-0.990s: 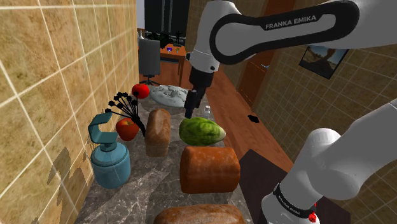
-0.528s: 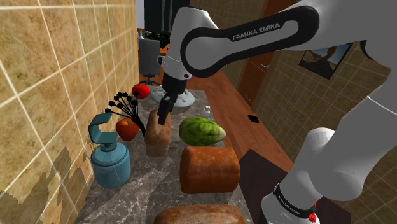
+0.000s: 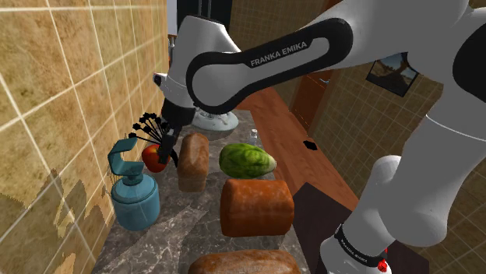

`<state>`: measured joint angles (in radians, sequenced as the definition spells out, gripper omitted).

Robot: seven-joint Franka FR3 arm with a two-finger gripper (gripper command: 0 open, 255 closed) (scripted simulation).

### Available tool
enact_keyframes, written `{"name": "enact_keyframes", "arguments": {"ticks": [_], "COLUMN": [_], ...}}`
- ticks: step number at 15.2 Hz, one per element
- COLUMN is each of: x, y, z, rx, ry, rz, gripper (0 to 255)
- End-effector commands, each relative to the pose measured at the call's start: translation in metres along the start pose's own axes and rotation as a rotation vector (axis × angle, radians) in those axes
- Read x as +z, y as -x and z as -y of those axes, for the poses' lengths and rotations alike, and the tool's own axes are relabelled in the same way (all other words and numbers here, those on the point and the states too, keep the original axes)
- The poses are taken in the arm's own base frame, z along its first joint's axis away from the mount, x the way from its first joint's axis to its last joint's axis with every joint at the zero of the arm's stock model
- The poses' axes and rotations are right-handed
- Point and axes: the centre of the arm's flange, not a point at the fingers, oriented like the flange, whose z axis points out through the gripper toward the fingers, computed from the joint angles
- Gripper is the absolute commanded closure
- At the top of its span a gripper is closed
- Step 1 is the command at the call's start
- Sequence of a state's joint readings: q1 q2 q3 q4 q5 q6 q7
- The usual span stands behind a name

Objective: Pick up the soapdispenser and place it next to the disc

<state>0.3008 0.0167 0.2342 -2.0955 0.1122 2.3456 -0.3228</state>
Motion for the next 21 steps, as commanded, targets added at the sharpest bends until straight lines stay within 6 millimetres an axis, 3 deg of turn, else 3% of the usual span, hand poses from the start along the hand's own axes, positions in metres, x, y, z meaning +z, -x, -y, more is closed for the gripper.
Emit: {"name": "enact_keyframes", "arguments": {"ticks": [1,3,11,19,20,21], "x": [0.01,0.019,0.059,0.059,0.059,0.059], "y": [-0.022,-0.039,-0.041,-0.041,-0.041,-0.041], "z": [0.012,0.025,0.025,0.025,0.025,0.025], "rx": [-0.053,-0.104,-0.104,-0.104,-0.104,-0.104], "ry": [0.0,0.0,0.0,0.0,0.0,0.0], "rz": [-0.025,-0.048,-0.048,-0.048,-0.048,-0.048], "gripper": [0,0,0,0,255,255]}}
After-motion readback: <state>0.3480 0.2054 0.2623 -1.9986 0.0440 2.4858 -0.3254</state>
